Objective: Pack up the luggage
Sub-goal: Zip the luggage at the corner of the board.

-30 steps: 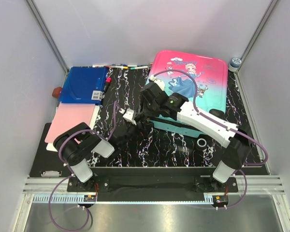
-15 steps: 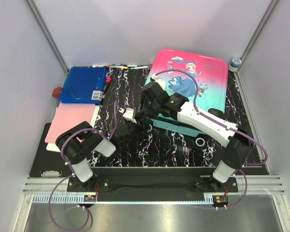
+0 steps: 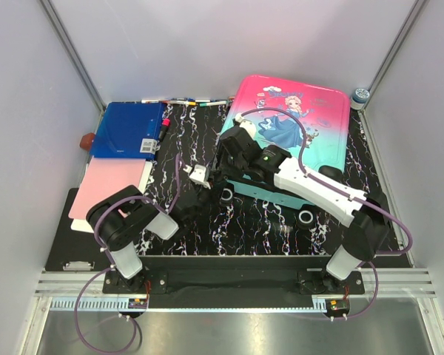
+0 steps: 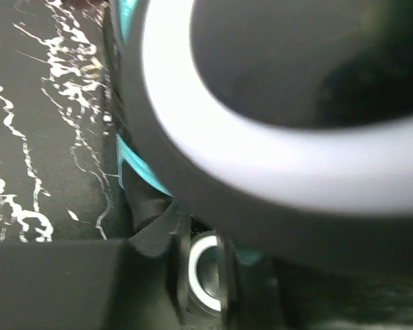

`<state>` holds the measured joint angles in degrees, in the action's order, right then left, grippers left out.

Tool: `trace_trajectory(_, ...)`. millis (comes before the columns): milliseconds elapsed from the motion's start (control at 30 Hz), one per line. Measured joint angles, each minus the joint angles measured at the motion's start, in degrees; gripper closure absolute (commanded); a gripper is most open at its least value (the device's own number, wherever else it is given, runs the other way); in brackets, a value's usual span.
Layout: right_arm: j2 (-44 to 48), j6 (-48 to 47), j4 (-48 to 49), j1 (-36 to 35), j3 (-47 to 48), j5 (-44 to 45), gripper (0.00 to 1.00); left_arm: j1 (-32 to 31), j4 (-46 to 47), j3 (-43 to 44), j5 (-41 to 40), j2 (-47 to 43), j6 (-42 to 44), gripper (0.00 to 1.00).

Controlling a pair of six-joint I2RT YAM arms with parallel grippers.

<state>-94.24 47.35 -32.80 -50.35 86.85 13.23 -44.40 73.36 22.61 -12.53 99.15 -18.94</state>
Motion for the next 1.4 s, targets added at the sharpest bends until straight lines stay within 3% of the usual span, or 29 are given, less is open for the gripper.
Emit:
trace_trajectory(67, 0.31, 0.09, 0.7, 0.0, -0.48, 0.2, 1.0, -0.42, -0.22, 0.0, 0.72, 0.02, 0.15, 1.0)
trace_trajectory(1033, 7.43, 1.29, 5.99, -0.63, -9.42, 1.29, 1.0, -1.25, -2.05, -2.34, 0.83, -3.98, -2.56, 1.0)
trace_trajectory(1267, 10.95, 0.85, 2.54, -0.98, -11.67, 1.84, 1.0, 1.92, -1.38, -3.37, -7.65, -7.58, -3.67, 1.0)
trace_trajectory(1400, 12.09, -0.07, 0.61, -1.22, -11.98, 2.23, 1.0, 2.23, -0.61, -3.37, -7.85, -8.33, -4.46, 1.0)
